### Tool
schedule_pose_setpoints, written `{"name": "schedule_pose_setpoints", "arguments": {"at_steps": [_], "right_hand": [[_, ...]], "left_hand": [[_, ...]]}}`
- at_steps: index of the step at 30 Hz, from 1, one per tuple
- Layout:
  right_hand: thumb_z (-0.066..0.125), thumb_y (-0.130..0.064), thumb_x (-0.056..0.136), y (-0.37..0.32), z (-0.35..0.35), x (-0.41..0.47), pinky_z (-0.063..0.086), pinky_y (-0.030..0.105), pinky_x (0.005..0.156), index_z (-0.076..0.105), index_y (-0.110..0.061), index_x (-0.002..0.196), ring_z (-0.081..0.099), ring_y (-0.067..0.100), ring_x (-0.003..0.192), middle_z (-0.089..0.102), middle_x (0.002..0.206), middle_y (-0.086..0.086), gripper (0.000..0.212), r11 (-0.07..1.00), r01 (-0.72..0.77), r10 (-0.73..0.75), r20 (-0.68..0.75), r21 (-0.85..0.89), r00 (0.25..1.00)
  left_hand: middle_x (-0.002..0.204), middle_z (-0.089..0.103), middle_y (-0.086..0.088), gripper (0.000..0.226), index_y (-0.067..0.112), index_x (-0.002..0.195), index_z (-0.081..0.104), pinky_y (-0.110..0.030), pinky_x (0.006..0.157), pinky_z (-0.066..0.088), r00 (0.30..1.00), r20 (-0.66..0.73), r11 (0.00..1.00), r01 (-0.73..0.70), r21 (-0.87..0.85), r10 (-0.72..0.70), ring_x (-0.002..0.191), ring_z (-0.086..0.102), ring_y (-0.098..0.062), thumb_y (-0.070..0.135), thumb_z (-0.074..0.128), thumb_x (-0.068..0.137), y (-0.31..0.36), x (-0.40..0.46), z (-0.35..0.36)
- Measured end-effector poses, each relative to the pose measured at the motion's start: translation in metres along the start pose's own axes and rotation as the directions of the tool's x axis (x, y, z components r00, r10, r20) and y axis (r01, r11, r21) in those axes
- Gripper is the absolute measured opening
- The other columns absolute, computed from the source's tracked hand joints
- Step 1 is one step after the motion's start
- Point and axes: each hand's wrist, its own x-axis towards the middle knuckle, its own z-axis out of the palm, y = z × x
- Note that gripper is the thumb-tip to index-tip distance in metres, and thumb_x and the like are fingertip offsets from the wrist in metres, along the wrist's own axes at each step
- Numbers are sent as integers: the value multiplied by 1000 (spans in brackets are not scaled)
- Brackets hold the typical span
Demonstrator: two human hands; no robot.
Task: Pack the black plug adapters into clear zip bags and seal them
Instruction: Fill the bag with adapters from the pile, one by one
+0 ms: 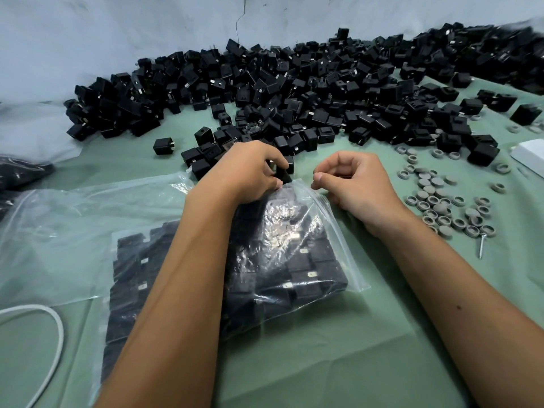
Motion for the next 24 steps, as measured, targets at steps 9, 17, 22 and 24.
{"name": "schedule_pose_setpoints", "arguments": {"at_steps": [9,17,22,24], "right_hand": [[76,-22,92,-5,-2,-4,51,23,61,72,-28,108,65,12,72,76,95,0,17,988,136,-138,22,77,990],[78,-19,90,0,-3,1,62,39,85,69,-35,126,69,15,99,70,115,-7,40,974,210,-195,159,-85,968],[80,-20,89,1,-3,1,57,37,94,71,-33,126,69,20,99,72,115,-10,40,970,180,-135,253,-164,958],[80,-19,89,-1,-3,1,60,39,89,73,-32,123,70,20,96,74,111,-5,36,976,164,-131,215,-144,968]], "left_hand": [[87,74,7,26,22,115,71,-28,78,57,990,-135,986,-63,-156,42,82,71,-8,9,73,92,5,-3,-8],[80,75,4,21,22,91,71,-29,75,60,982,-189,984,-54,-170,21,78,71,-9,2,65,89,21,-1,1],[80,76,3,21,24,98,71,-40,76,62,998,-51,964,26,-265,-41,80,75,-15,4,69,92,14,-2,2],[81,76,1,19,20,99,71,-42,81,62,998,-64,944,-12,-329,-10,81,75,-17,2,67,94,15,-2,0]]}}
